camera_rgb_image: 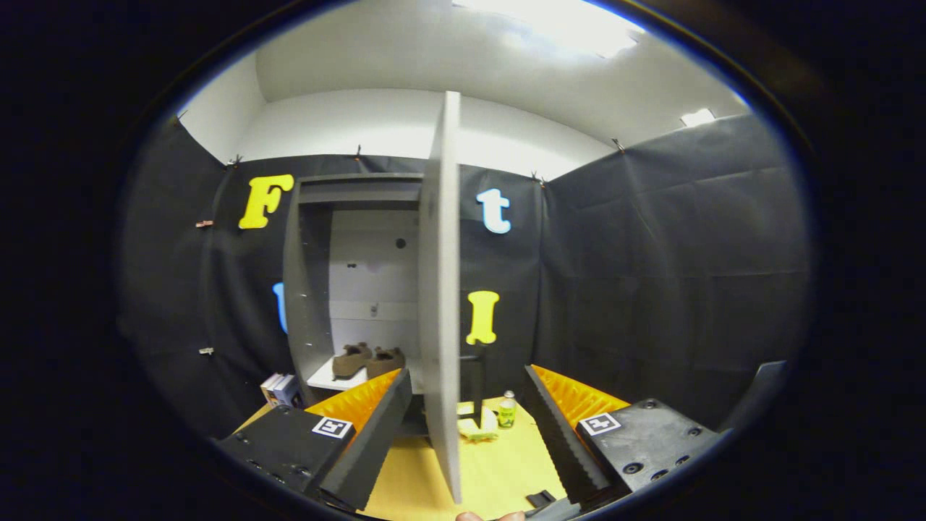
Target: Open the shoe cabinet door, grab the shoes and put them into the shoe cabinet, then close the shoe cabinet door.
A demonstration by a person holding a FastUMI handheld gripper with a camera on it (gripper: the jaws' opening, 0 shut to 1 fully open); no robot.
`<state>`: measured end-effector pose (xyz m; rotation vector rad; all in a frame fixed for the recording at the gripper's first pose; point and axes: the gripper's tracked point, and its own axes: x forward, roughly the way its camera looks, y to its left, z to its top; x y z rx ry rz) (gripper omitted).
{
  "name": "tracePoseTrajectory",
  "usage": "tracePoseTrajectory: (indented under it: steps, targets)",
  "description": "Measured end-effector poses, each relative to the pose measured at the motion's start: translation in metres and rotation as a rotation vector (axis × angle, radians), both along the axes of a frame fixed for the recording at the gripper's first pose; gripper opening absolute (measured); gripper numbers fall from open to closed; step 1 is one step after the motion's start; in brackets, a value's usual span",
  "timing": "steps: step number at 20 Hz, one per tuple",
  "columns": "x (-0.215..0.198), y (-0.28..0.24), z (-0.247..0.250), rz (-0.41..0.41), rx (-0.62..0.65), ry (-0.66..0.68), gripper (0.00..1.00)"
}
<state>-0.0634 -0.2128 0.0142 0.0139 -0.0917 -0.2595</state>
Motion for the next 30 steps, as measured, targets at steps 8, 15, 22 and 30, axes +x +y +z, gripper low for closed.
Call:
tracePoseTrajectory:
  steps: [8, 15, 22, 30]
  targets:
    - [0.053, -0.103, -0.014, -0.116, 0.025, 0.035, 0.98]
    - [0.109, -0.112, -0.039, -0.065, 0.021, 0.104, 0.98]
    - [0.14, -0.096, -0.058, 0.001, 0.034, 0.152, 0.97]
    - [0.147, -0.059, -0.067, 0.083, 0.087, 0.17, 0.94]
